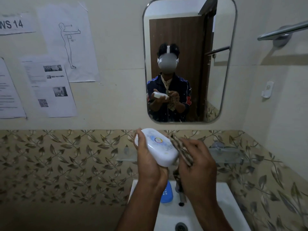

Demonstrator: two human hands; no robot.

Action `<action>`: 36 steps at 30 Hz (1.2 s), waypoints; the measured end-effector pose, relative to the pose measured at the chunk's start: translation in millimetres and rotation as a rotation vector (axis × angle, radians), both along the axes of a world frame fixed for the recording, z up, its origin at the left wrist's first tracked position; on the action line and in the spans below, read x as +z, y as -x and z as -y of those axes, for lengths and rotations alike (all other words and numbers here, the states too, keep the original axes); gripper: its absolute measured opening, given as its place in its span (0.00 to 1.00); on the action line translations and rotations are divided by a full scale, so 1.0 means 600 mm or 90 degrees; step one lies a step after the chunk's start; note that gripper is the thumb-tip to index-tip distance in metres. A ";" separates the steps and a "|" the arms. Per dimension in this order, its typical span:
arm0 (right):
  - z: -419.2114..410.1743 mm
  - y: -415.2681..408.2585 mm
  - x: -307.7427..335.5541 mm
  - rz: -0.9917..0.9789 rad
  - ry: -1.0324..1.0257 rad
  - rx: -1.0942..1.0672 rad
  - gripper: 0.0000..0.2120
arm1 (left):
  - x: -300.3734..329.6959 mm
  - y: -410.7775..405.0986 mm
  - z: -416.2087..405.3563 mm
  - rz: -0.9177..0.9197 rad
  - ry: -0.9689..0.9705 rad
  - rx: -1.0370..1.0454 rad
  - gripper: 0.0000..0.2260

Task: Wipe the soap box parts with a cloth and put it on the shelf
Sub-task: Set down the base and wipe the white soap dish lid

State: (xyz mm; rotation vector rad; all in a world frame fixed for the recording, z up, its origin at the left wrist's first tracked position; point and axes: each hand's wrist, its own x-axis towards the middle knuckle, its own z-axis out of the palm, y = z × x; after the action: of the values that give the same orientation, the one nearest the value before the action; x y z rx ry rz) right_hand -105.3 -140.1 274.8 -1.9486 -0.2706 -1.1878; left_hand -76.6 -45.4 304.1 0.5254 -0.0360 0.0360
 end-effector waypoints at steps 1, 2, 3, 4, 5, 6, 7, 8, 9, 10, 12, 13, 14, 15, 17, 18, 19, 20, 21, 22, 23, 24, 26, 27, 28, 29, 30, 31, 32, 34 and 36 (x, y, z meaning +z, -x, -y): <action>-0.002 0.005 0.003 -0.010 0.039 0.010 0.18 | -0.005 0.003 0.005 0.006 -0.020 -0.020 0.29; -0.005 0.012 0.003 -0.017 0.086 0.029 0.18 | -0.009 0.005 0.008 0.012 -0.042 -0.026 0.27; -0.008 0.021 0.002 -0.022 0.130 0.057 0.18 | -0.016 0.002 0.008 0.037 -0.053 -0.021 0.25; -0.007 0.027 -0.001 -0.028 0.163 0.089 0.18 | -0.019 -0.001 0.006 0.053 -0.057 -0.006 0.23; -0.002 0.028 -0.001 -0.034 0.182 0.114 0.18 | -0.021 -0.002 0.003 0.055 -0.058 0.004 0.24; 0.008 0.020 0.001 -0.041 0.190 0.126 0.18 | -0.024 -0.004 0.002 0.049 -0.050 -0.015 0.26; 0.021 0.007 0.006 -0.054 0.185 0.121 0.17 | -0.025 -0.006 0.002 0.037 -0.030 -0.056 0.27; 0.032 -0.007 0.011 -0.070 0.165 0.099 0.16 | -0.027 -0.003 0.006 0.037 -0.024 -0.109 0.27; 0.041 -0.021 0.018 -0.081 0.137 0.066 0.16 | -0.026 0.004 0.011 0.065 -0.028 -0.171 0.29; 0.045 -0.031 0.024 -0.087 0.112 0.037 0.16 | -0.031 0.003 0.014 0.091 -0.031 -0.214 0.31; 0.037 -0.034 0.029 -0.085 0.102 0.020 0.16 | -0.028 0.008 0.021 0.098 -0.036 -0.199 0.24; 0.028 -0.025 0.027 -0.074 0.114 0.041 0.15 | -0.029 0.003 0.020 0.086 -0.048 -0.155 0.20; 0.020 -0.012 0.021 -0.065 0.130 0.080 0.14 | -0.029 -0.003 0.018 0.070 -0.067 -0.106 0.20; 0.014 0.003 0.012 -0.063 0.151 0.127 0.15 | -0.031 -0.008 0.010 0.068 -0.089 -0.069 0.20; 0.012 0.030 -0.007 -0.061 0.189 0.207 0.16 | -0.037 -0.017 -0.006 0.101 -0.116 -0.049 0.20; 0.018 0.033 -0.012 -0.059 0.200 0.224 0.16 | -0.043 -0.023 -0.012 0.100 -0.125 -0.045 0.20; 0.027 0.027 -0.012 -0.061 0.198 0.222 0.16 | -0.041 -0.024 -0.016 0.096 -0.132 -0.049 0.20; 0.036 0.015 -0.009 -0.070 0.186 0.203 0.16 | -0.045 -0.028 -0.015 0.099 -0.128 -0.074 0.21; 0.045 -0.002 -0.001 -0.079 0.172 0.171 0.16 | -0.048 -0.029 -0.011 0.123 -0.096 -0.150 0.24; 0.049 -0.018 0.009 -0.084 0.160 0.134 0.16 | -0.048 -0.026 -0.005 0.117 -0.081 -0.206 0.27; 0.049 -0.032 0.020 -0.085 0.152 0.105 0.16 | -0.049 -0.021 0.004 0.098 -0.095 -0.223 0.29; 0.042 -0.039 0.030 -0.079 0.152 0.089 0.16 | -0.058 -0.021 0.011 0.068 -0.119 -0.220 0.28; 0.021 -0.028 0.038 -0.055 0.177 0.106 0.18 | -0.064 -0.021 0.016 0.053 -0.110 -0.203 0.27; 0.013 -0.013 0.035 -0.045 0.197 0.139 0.18 | -0.060 -0.019 0.013 0.061 -0.113 -0.181 0.25; 0.009 0.004 0.027 -0.037 0.220 0.180 0.18 | -0.056 -0.019 0.005 0.062 -0.128 -0.138 0.22; 0.010 0.020 0.019 -0.032 0.240 0.220 0.18 | -0.051 -0.020 -0.006 0.084 -0.135 -0.115 0.20; 0.016 0.029 0.013 -0.034 0.254 0.252 0.19 | -0.046 -0.019 -0.014 0.090 -0.137 -0.109 0.20; 0.025 0.028 0.010 -0.040 0.258 0.271 0.19 | -0.044 -0.021 -0.021 0.092 -0.140 -0.103 0.21; 0.034 0.018 0.010 -0.042 0.256 0.263 0.20 | -0.041 -0.025 -0.020 0.076 -0.136 -0.110 0.20; 0.046 -0.016 0.018 -0.036 0.238 0.182 0.18 | -0.042 -0.023 -0.011 0.036 -0.127 -0.158 0.21; 0.044 -0.045 0.039 -0.042 0.208 0.111 0.17 | -0.058 -0.021 -0.001 0.026 -0.195 -0.186 0.24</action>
State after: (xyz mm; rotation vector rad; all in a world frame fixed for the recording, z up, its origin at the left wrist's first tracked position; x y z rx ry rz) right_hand -78.4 -166.7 298.4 -2.1879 -0.6196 -1.0111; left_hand -64.2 -44.7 269.3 0.8213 -0.1601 -0.2470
